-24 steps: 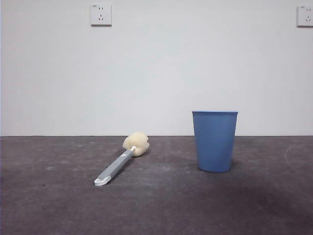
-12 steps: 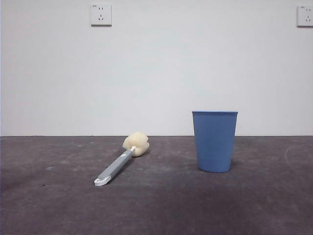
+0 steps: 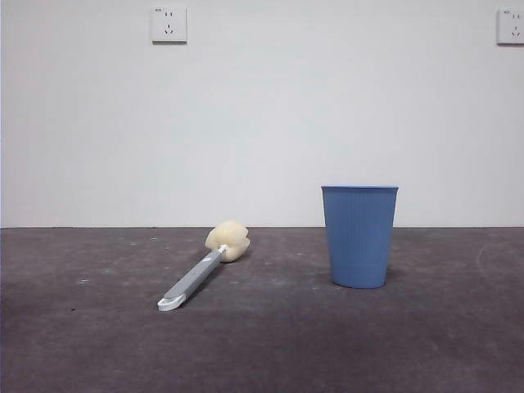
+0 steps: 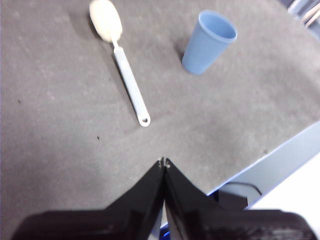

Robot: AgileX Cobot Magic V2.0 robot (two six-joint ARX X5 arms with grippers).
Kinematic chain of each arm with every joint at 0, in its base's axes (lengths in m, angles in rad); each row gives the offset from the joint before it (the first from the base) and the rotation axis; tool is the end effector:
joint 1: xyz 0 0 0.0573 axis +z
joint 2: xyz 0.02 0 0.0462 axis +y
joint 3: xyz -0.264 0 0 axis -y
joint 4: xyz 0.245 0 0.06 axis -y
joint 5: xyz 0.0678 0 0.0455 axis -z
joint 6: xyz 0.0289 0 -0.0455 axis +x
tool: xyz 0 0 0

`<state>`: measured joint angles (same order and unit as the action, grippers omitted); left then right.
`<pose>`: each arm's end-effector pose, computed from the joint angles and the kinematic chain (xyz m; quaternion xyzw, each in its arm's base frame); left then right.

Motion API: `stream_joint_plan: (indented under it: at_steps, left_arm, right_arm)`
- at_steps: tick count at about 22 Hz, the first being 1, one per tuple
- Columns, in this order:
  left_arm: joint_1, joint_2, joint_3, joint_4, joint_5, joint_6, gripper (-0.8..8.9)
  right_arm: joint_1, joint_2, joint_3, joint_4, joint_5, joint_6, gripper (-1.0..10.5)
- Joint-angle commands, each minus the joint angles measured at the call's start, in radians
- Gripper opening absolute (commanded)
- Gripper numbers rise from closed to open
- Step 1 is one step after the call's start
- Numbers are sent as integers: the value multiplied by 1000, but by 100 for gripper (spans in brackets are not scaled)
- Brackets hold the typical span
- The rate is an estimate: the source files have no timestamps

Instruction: Pick up the cup brush,pick up the cup,insert the brush into the cup,clean the cup,put the cup brush back,put the cup back to the fixed position on the table

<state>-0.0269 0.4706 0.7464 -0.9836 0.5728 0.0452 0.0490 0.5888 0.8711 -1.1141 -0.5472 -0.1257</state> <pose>0.0736 -0.0176 0.2878 -0.0731 0.3274 -0.2845 0.8981 0.0805 0.0190 0.3076 0.0445 0.3739 0.2927 0.8789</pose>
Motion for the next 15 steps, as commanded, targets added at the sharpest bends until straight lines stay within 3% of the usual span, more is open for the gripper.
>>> stream_joint_plan:
  at_steps: [1, 4, 5, 15]
  left_arm:
    - [0, 6, 2, 3, 5, 31, 47]
    - [0, 7, 2, 3, 4, 29, 480]
    - [0, 7, 2, 3, 5, 29, 506]
    - [-21, 162, 72, 49, -25, 18, 503]
  right_arm:
    - [6, 0, 3, 6, 0, -21, 86]
    - [6, 0, 3, 6, 4, -15, 505]
    - [6, 0, 3, 6, 3, -6, 567]
    - [6, 0, 3, 6, 3, 5, 567]
